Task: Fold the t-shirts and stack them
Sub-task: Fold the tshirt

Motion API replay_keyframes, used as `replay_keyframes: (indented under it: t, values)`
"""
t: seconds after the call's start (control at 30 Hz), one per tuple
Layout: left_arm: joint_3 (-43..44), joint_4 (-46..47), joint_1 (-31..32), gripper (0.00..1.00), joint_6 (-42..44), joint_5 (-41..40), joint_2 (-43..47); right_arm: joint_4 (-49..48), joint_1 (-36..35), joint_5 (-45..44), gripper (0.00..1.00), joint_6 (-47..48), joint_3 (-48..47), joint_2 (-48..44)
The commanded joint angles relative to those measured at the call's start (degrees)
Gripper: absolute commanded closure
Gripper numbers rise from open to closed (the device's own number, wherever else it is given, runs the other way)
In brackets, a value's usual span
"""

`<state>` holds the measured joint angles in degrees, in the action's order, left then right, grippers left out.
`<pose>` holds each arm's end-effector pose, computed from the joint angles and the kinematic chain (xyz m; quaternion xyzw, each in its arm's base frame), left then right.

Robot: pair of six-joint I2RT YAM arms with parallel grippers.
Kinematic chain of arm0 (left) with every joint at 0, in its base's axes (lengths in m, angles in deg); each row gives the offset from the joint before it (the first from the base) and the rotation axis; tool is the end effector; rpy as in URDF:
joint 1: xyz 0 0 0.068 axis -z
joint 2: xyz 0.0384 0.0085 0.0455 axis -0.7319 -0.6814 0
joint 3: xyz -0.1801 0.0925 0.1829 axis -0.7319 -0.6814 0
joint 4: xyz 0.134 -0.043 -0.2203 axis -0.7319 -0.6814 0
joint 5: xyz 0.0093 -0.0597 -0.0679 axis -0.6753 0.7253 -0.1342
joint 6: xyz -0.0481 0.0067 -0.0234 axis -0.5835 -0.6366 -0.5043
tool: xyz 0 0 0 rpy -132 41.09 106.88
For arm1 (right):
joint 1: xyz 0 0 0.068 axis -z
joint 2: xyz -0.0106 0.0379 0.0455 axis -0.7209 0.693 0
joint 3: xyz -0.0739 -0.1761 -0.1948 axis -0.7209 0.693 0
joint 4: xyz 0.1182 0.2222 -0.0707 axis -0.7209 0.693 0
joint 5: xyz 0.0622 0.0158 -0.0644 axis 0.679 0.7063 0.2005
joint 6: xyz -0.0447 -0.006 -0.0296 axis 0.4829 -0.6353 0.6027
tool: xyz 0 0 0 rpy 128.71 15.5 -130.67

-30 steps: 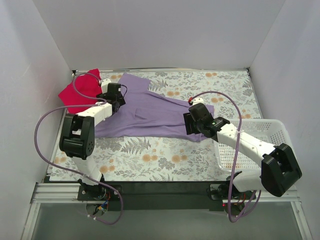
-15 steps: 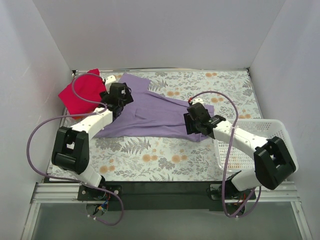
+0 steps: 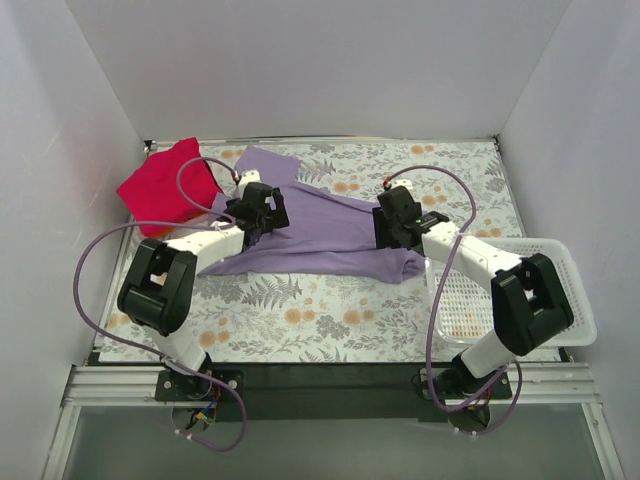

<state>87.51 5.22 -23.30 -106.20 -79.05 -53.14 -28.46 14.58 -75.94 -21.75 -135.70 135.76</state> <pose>0.3314 -0.1327 0.1901 -0.3862 0.8187 -0.1667 0.3910 0.2821 0.1563 0.2247 -0.0484 0.9209 -0.0408 0.3847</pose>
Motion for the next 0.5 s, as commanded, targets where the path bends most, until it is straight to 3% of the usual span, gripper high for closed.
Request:
replay_keyframes:
  t: [0.0,0.17,0.47]
  values:
    - [2.2,-0.5,-0.1,0.18,0.7,2.4,-0.9,-1.2,0.7,-0.6,0.39,0.6,-2.9,1.4]
    - [3.1,-1.6,-0.1,0.21,0.5,2.3,-2.8,-1.6,1.1,-0.4,0.39,0.8,-2.7,2.5]
    - [5.5,-2.0,-0.1,0.38,1.7,0.0,-6.8,-2.7,1.5,1.4,0.4,0.7,-1.4,2.8]
